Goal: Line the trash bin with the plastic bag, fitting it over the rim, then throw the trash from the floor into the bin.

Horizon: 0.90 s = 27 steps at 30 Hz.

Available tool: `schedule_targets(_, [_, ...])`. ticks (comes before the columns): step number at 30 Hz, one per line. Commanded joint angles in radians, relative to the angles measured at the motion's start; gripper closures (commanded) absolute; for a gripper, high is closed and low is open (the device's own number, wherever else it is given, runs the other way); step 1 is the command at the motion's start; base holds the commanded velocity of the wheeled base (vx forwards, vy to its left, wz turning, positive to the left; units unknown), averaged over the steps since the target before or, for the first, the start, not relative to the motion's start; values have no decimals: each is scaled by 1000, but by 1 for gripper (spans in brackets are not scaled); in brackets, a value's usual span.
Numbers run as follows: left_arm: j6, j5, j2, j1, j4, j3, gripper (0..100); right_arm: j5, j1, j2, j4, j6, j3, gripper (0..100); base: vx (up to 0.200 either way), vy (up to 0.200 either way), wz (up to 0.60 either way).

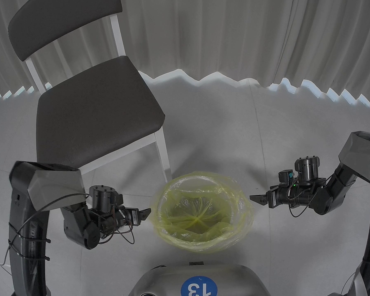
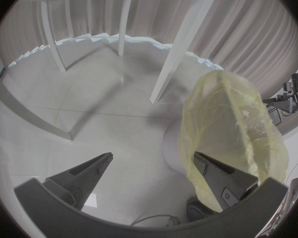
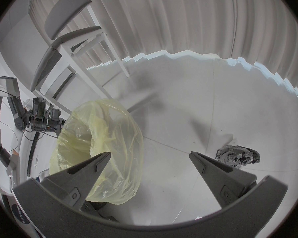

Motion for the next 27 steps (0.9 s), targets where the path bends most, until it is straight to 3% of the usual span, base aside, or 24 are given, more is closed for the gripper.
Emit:
schedule_targets(1, [-33,-24,-188,27,-81,183,0,3,20,25,-43,42,-4,0,0,0,0])
schedule_targets(4, [-42,-23,-212,21,-126,226,0,4,35,37,-53,50,-21,0,0,0,0])
schedule_targets(11, [-117,-17,-214,-12,-442,389,0,4,64,95,-40,50,-99,0,0,0,0])
schedule_targets(20, [-215,-26,-350,-6,-443,418,0,4,72,129,75,45,-178,0,0,0,0])
schedule_targets(27, [-215,-24,-372,-7,-445,427,0,4,79,210,95,39,-233,0,0,0,0])
